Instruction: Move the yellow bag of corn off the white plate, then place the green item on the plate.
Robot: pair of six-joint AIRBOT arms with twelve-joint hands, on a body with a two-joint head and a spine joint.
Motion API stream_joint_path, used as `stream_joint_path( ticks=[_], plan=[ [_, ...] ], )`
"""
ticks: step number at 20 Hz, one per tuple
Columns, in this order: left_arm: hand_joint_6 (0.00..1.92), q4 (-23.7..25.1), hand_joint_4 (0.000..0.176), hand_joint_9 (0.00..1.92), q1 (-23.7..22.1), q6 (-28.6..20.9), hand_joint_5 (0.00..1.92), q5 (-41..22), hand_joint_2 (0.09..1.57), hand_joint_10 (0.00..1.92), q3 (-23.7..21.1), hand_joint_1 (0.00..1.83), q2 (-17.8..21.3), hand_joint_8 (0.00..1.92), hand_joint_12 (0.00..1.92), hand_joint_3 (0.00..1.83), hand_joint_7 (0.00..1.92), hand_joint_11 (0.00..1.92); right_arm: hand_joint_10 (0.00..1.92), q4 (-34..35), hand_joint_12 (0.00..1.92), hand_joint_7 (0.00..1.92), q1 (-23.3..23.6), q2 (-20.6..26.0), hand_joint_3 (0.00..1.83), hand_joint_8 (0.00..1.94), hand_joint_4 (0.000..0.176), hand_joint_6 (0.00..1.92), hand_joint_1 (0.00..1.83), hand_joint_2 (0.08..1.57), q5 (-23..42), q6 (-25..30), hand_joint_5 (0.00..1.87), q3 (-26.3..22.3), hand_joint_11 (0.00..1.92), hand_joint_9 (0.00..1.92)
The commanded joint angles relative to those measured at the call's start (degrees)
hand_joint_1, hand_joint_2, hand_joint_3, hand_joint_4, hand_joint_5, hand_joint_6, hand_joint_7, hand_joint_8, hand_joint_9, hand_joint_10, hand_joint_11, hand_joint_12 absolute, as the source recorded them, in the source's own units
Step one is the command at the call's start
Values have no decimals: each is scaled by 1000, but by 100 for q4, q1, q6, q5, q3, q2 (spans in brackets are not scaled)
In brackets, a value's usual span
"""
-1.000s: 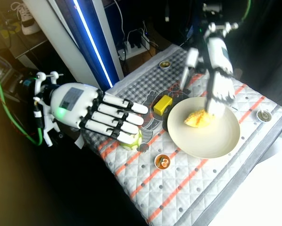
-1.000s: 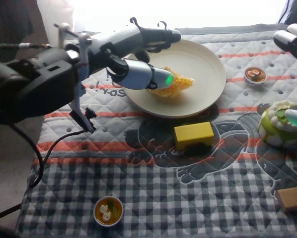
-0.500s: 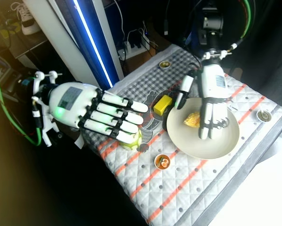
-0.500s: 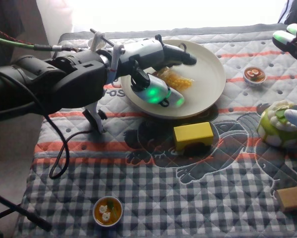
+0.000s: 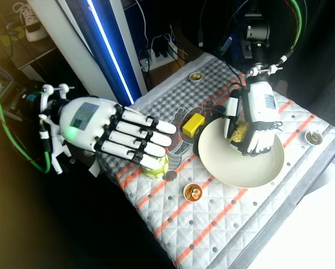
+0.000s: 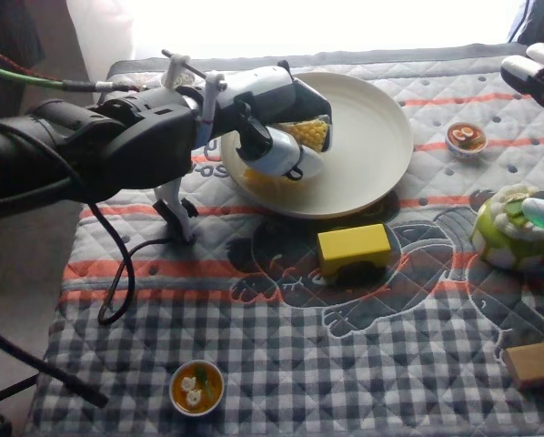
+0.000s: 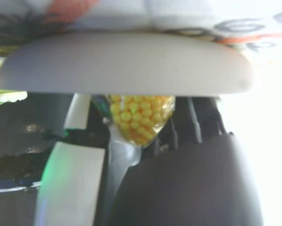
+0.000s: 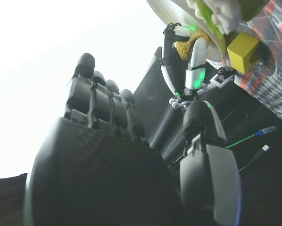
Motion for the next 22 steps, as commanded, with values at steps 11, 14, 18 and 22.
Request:
stream_joint_path(
  ticks=[11, 14, 18, 22],
  plan=[
    [1703, 1424, 0, 268, 761, -1398, 310, -2931, 1193, 1837, -2816, 1280, 2486, 1681, 1921, 0, 126, 447, 0, -53, 544, 0, 8, 40, 3, 0, 15, 0, 513, 1305, 785, 119, 0, -20, 0, 0],
    [1657, 1572, 0, 456, 1184, -1621, 501, -3312, 1387, 1894, -3225, 1204, 2857, 1822, 1921, 11, 393, 424, 3, -69, 789, 0, 8, 40, 0, 0, 44, 0, 441, 1292, 785, 133, 0, -21, 0, 9],
    [1783, 1572, 20, 182, 1654, -1633, 444, -3100, 1446, 1827, -3512, 984, 3055, 1852, 1921, 1, 408, 325, 5, -96, 738, 0, 8, 50, 1, 0, 34, 0, 437, 1296, 782, 200, 0, -21, 0, 32],
    [210, 1568, 0, 42, 1836, -1656, 218, -2919, 1312, 540, -3579, 785, 3139, 186, 1400, 0, 179, 0, 9, -124, 756, 0, 1, 52, 0, 0, 0, 0, 441, 1287, 767, 238, 0, -25, 0, 50]
  ],
)
